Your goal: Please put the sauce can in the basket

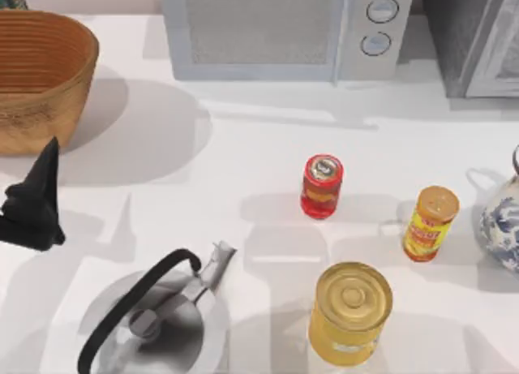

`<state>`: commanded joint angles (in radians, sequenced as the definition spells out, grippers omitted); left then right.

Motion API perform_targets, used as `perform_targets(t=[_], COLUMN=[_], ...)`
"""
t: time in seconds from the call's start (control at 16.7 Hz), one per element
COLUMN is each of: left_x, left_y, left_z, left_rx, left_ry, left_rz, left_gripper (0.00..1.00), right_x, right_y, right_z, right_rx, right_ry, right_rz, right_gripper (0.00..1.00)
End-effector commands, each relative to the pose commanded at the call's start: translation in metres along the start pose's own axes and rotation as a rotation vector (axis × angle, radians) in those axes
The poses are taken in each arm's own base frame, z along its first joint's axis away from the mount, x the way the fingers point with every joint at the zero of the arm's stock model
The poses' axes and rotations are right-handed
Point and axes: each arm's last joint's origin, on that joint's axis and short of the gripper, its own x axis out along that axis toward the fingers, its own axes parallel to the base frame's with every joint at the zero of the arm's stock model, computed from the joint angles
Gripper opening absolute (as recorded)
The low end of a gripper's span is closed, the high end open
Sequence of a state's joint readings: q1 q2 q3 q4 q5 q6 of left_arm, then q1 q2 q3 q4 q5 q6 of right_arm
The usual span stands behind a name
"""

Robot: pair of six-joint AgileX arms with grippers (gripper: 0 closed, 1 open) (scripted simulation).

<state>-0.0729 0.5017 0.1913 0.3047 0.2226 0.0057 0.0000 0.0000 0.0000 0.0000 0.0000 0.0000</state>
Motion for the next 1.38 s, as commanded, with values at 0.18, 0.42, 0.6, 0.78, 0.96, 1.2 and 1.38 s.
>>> perform_targets(t=[0.18,0.42,0.6,0.78,0.96,1.2,1.38], left_x=[0.036,0.099,0.148,0.191,0.222,0.243,0.246], left_y=[-0.002,-0.008,-0.015,-0.026,-0.038,-0.053,-0.063], left_z=[0.015,0.016,-0.002,-0.036,-0.080,-0.140,-0.175], left_rx=[0.000,0.000,0.004,0.010,0.014,0.020,0.022], left_ry=[0.003,0.003,-0.002,-0.006,-0.009,-0.013,-0.013], left_rz=[-0.157,-0.377,-0.540,-0.695,-0.836,-0.990,-1.080], left_gripper=[1.00,1.00,1.00,1.00,1.00,1.00,1.00], right_x=[0.000,0.000,0.000,0.000,0.000,0.000,0.000], right_y=[0.000,0.000,0.000,0.000,0.000,0.000,0.000], right_z=[0.000,0.000,0.000,0.000,0.000,0.000,0.000], right_rx=[0.000,0.000,0.000,0.000,0.000,0.000,0.000], right_ry=[0.000,0.000,0.000,0.000,0.000,0.000,0.000], right_rz=[0.000,0.000,0.000,0.000,0.000,0.000,0.000], right_gripper=[1.00,1.00,1.00,1.00,1.00,1.00,1.00])
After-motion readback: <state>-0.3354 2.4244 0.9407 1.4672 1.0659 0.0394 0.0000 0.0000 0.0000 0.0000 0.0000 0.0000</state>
